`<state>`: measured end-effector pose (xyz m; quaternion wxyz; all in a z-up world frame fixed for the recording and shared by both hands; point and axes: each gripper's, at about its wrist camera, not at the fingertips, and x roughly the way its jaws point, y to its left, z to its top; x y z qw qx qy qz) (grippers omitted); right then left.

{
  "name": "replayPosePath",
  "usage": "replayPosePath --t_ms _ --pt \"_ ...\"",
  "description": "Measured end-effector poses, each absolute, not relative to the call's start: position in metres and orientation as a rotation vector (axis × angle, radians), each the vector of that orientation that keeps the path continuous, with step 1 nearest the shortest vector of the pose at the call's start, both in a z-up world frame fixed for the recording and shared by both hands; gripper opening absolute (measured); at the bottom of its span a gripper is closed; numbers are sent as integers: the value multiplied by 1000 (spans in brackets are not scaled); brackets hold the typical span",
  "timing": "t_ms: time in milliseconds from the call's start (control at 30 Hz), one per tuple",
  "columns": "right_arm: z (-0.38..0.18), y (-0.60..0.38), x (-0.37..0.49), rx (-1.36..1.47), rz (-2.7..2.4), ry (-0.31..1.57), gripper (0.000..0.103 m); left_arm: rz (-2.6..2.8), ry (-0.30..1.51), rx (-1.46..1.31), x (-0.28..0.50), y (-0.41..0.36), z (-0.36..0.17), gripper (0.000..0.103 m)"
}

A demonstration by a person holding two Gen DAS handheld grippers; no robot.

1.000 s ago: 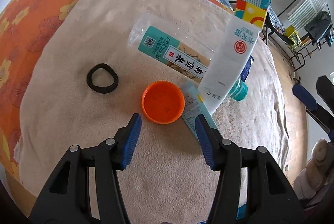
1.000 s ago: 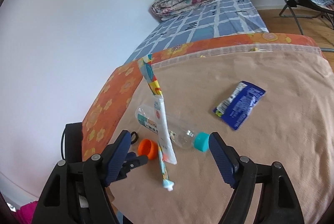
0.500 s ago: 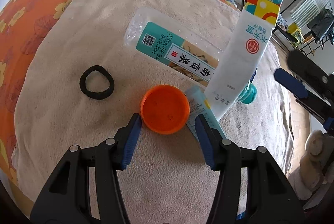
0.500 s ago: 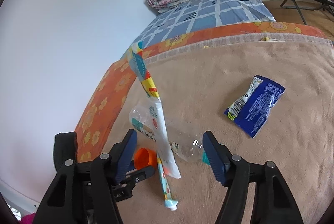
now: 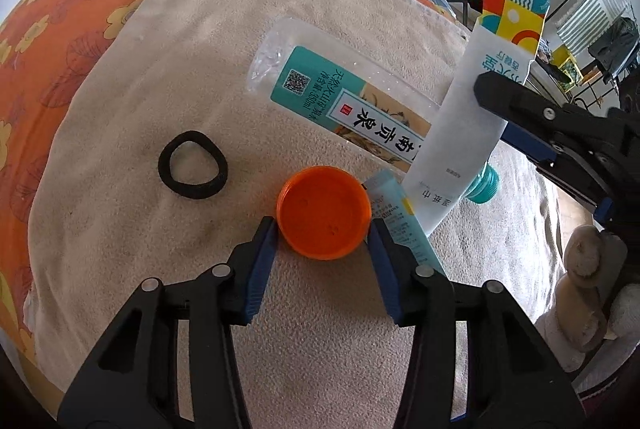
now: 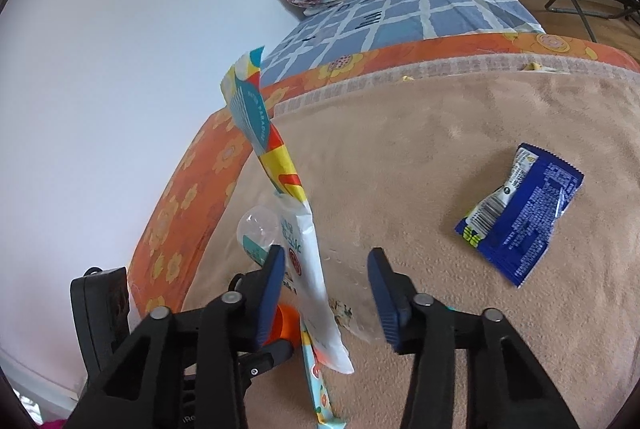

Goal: Collect trash
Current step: 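Grasp the orange cap with the left tool while the right tool grasps the toothbrush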

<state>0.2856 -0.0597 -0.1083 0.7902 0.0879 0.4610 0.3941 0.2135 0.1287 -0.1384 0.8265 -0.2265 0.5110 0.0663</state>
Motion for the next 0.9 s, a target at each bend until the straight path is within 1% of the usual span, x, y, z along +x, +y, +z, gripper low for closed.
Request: replayPosePath --t_ms 67,100,133,167,233,433,900 --pt "-109 -59 285 199 865 992 25 139 1086 -476 211 128 -138 48" --pt "-109 -58 285 197 870 991 22 139 1085 -477 209 129 -138 48" --pt "-108 -57 284 193 873 986 15 139 1084 -478 209 129 -137 48" --pt "-105 -57 282 182 875 976 11 139 1084 -477 207 129 -137 48" --pt "-102 -57 278 167 882 963 7 141 1083 -474 206 129 -136 48" --pt "-86 -64 263 118 884 906 5 149 1069 -457 197 127 -129 47" --pt "-36 -102 221 40 877 763 4 132 1017 -433 173 116 -99 47"
